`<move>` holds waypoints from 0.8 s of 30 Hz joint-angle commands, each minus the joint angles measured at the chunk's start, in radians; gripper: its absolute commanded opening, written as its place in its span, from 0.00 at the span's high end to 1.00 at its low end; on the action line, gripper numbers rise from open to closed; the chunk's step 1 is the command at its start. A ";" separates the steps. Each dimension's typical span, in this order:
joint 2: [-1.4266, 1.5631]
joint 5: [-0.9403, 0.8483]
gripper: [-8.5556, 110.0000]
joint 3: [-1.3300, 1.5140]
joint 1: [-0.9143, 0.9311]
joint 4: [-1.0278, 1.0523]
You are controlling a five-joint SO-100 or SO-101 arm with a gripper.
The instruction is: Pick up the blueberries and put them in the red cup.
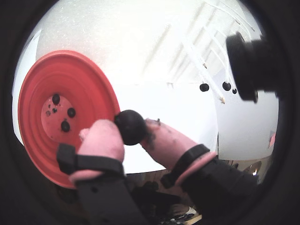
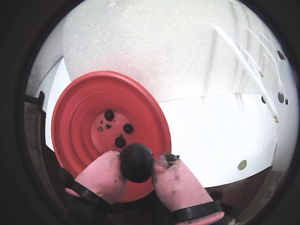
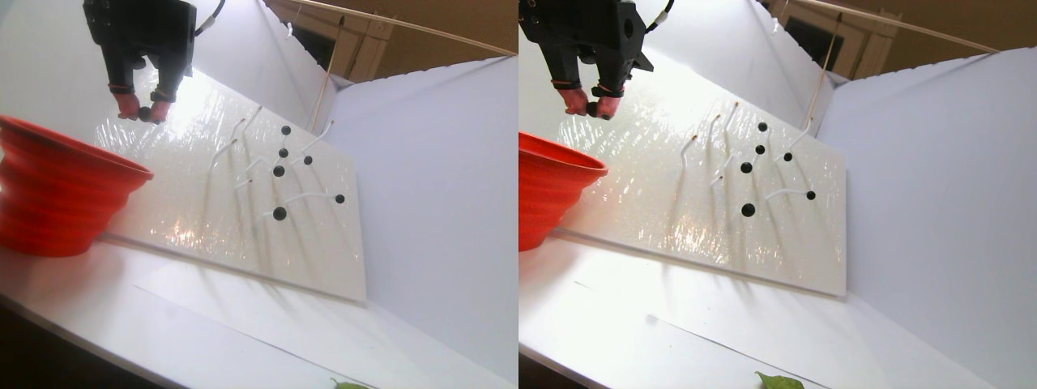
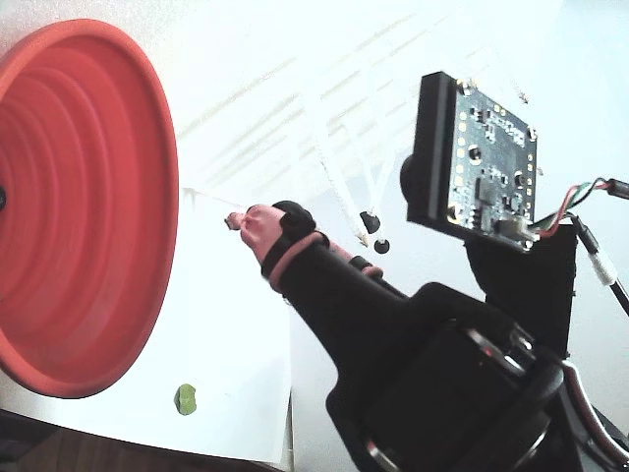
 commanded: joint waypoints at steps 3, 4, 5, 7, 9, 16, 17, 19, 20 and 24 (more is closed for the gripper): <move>0.127 0.031 0.84 -0.011 -0.002 0.000; 0.129 0.034 0.84 -0.008 -0.005 -0.002; 0.130 0.038 0.84 -0.005 -0.006 -0.002; 0.135 0.043 0.82 0.002 -0.006 -0.002; 0.138 0.046 0.81 0.003 -0.005 -0.002; 0.167 0.044 0.79 0.017 0.023 0.012; 0.173 0.044 0.79 0.012 0.029 0.023; 0.186 0.044 0.80 0.011 0.044 0.031; 0.190 0.041 0.80 0.011 0.054 0.034; 0.209 0.028 0.80 0.009 0.087 0.043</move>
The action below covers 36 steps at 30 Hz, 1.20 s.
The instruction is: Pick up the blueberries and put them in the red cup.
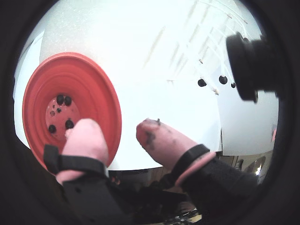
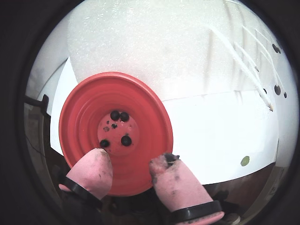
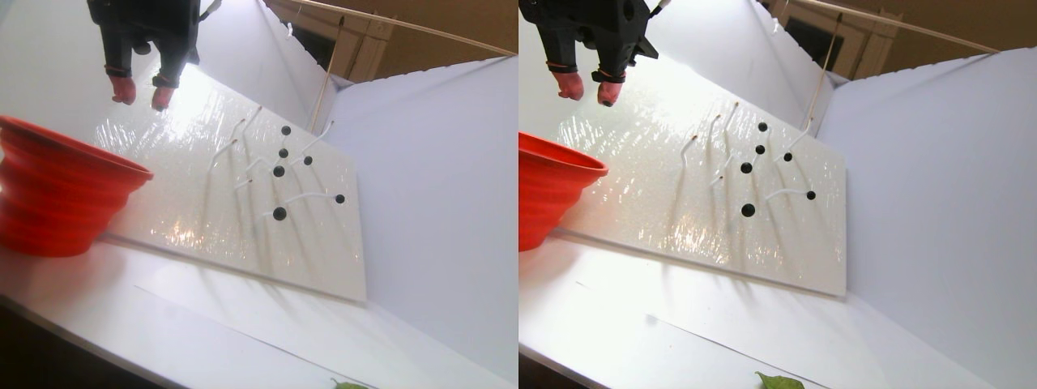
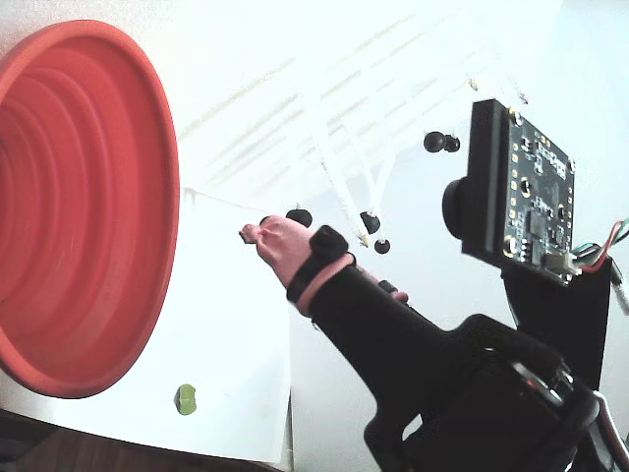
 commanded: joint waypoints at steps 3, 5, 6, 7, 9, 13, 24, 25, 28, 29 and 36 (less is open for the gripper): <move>0.115 -0.026 0.80 -0.023 0.091 0.003; 0.123 -0.037 0.80 -0.023 0.109 0.003; 0.126 -0.041 0.80 -0.023 0.118 0.005; 0.130 -0.048 0.80 -0.021 0.127 0.006; 0.140 -0.060 0.80 -0.020 0.144 0.006; 0.153 -0.081 0.81 -0.015 0.175 0.008; 0.184 -0.123 0.81 -0.006 0.253 0.008; 0.184 -0.127 0.81 -0.006 0.259 0.006; 0.184 -0.140 0.81 -0.008 0.279 0.003; 0.184 -0.141 0.81 -0.008 0.284 -0.003; 0.147 -0.176 0.81 0.002 0.322 -0.066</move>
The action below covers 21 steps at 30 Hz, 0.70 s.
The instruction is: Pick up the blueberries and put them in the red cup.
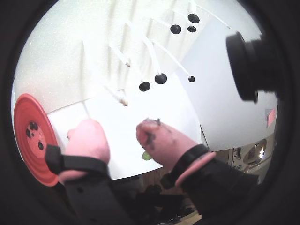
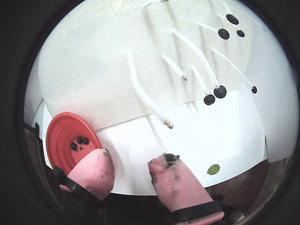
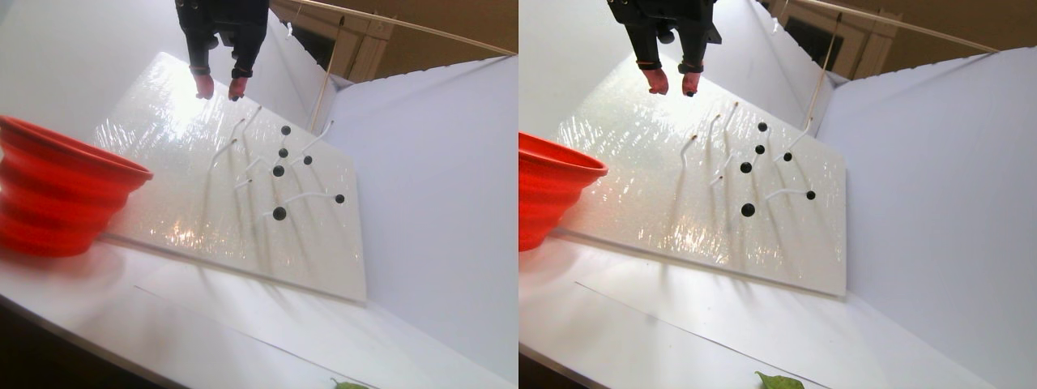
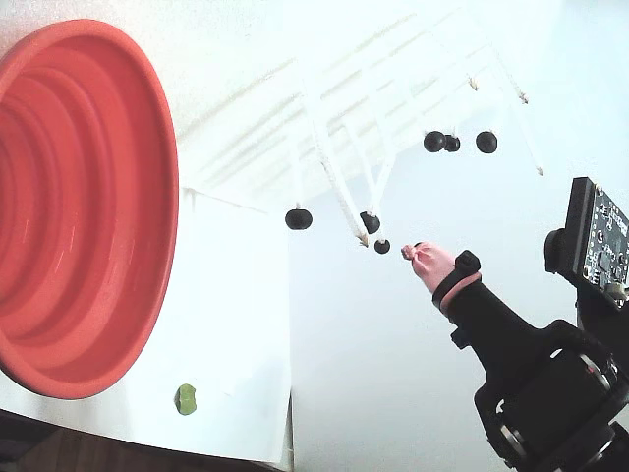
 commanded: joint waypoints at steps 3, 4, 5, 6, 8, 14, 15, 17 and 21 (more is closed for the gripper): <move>0.051 -0.032 0.80 -0.011 0.069 -0.063; 0.043 -0.038 0.80 -0.011 0.074 -0.069; 0.035 -0.043 0.80 -0.012 0.078 -0.075; 0.031 -0.048 0.80 -0.014 0.084 -0.077; 0.015 -0.057 0.80 -0.012 0.094 -0.095; -0.038 -0.081 0.80 -0.012 0.126 -0.143; -0.051 -0.087 0.80 -0.012 0.132 -0.150; -0.074 -0.098 0.80 -0.014 0.144 -0.172; -0.115 -0.121 0.80 -0.020 0.169 -0.206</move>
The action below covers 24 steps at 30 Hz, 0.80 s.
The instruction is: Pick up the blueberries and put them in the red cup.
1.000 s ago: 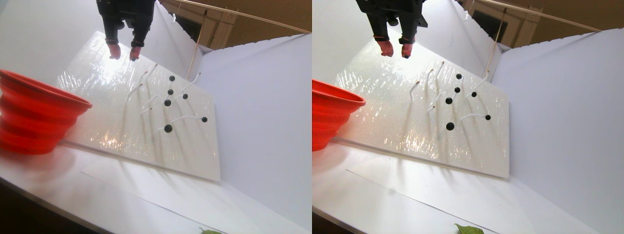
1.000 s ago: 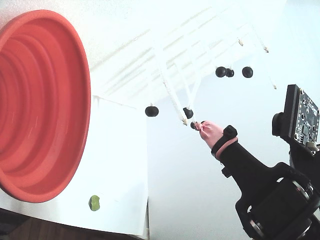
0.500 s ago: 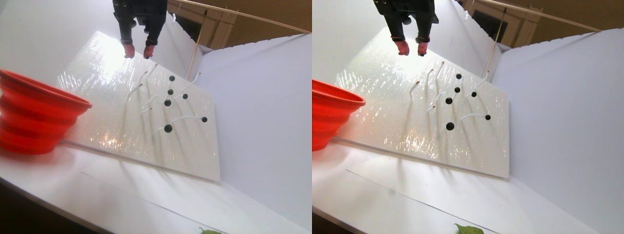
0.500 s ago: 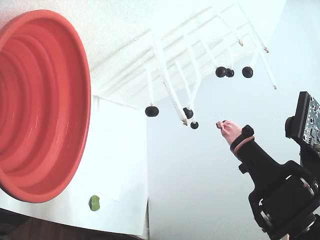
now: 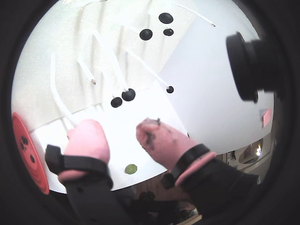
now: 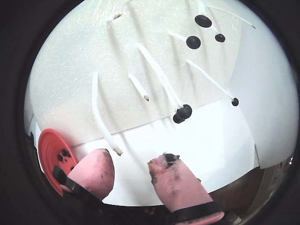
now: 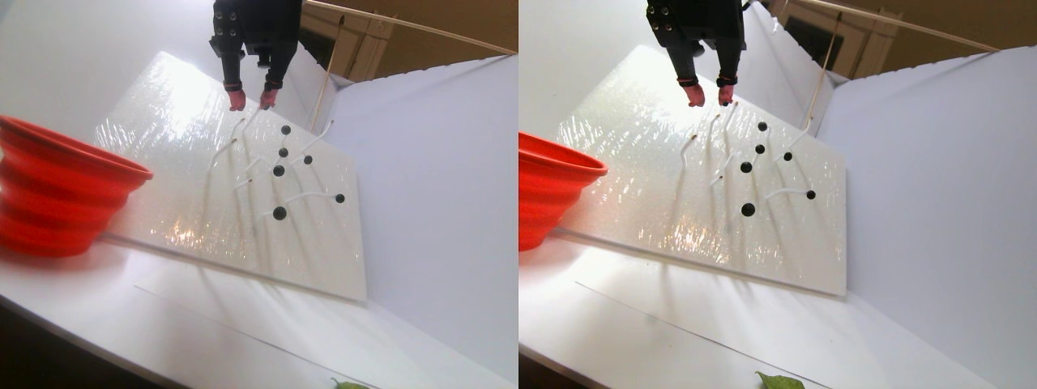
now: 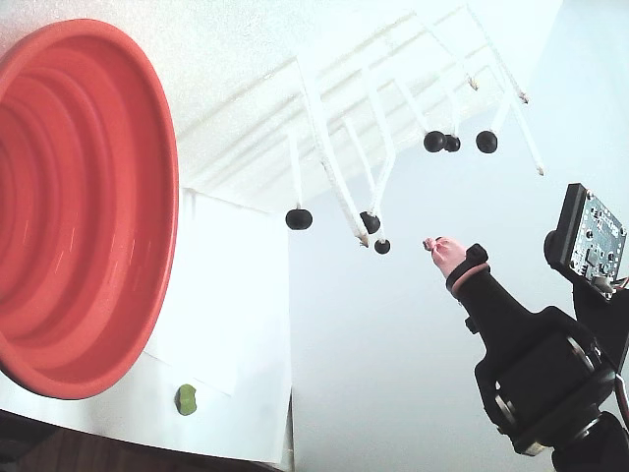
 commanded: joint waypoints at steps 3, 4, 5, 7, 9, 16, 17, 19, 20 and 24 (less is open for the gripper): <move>-0.031 -0.029 0.80 -0.031 0.071 -0.061; -0.040 -0.034 0.80 -0.035 0.077 -0.066; -0.051 -0.040 0.80 -0.038 0.083 -0.074; -0.069 -0.049 0.80 -0.048 0.092 -0.083; -0.083 -0.058 0.80 -0.054 0.103 -0.092; -0.155 -0.095 0.80 -0.080 0.135 -0.140; -0.166 -0.100 0.80 -0.084 0.140 -0.147; -0.189 -0.112 0.80 -0.095 0.147 -0.161; -0.201 -0.117 0.80 -0.098 0.152 -0.173; -0.244 -0.132 0.80 -0.124 0.167 -0.199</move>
